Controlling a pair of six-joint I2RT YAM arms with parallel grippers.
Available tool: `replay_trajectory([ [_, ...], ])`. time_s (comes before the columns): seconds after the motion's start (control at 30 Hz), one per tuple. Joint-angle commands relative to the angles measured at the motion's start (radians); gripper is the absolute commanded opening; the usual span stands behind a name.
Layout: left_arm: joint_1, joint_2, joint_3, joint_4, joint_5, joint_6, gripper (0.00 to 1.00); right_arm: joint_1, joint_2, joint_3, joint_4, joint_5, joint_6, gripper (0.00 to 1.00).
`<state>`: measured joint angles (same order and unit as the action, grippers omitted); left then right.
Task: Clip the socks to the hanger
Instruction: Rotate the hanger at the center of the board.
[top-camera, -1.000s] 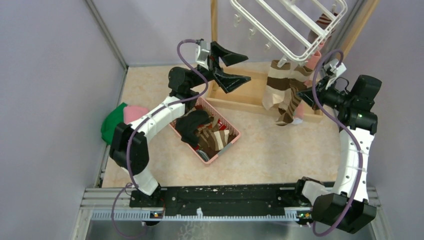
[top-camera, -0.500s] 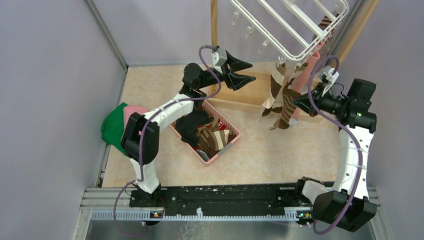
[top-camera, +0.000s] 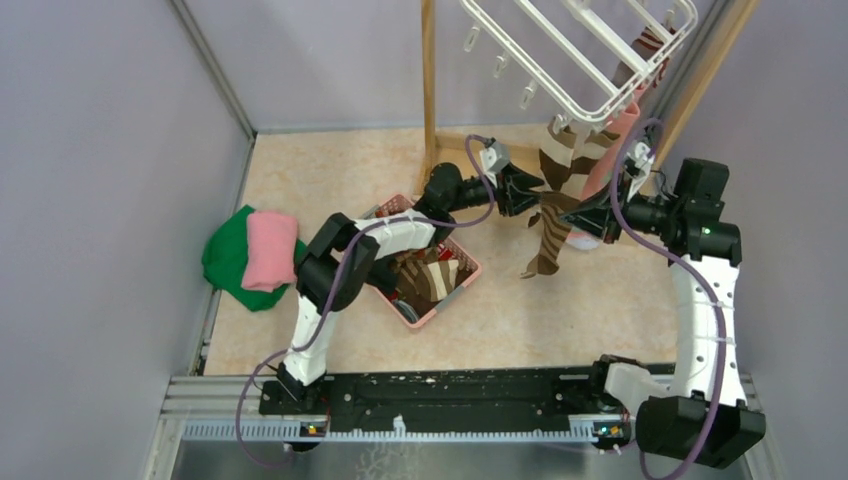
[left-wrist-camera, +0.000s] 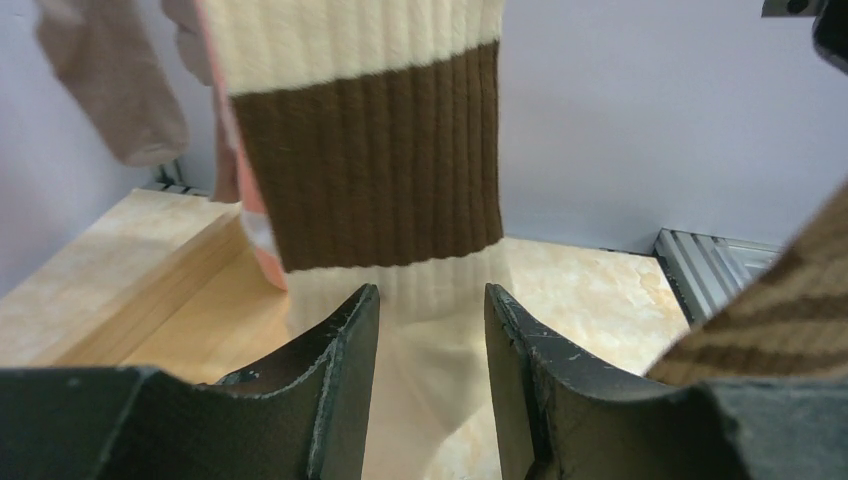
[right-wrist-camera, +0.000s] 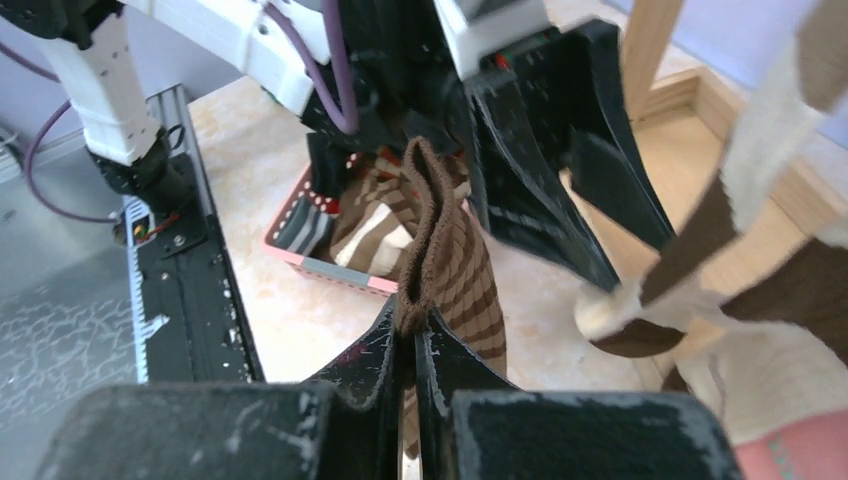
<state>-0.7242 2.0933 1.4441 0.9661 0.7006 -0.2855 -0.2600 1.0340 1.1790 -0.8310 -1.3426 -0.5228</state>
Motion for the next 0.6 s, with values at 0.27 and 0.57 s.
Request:
replay_trajectory([
  [0.27,-0.046,0.03,-0.093,0.292,-0.154,-0.033,0.49,0.219,0.021,0.091,0.418,0.37,0.426,0.0],
  [0.57,0.001,-0.254,-0.423,0.263,-0.223,0.064,0.53,0.238,0.041,-0.048,0.591,0.6,0.509,0.0],
])
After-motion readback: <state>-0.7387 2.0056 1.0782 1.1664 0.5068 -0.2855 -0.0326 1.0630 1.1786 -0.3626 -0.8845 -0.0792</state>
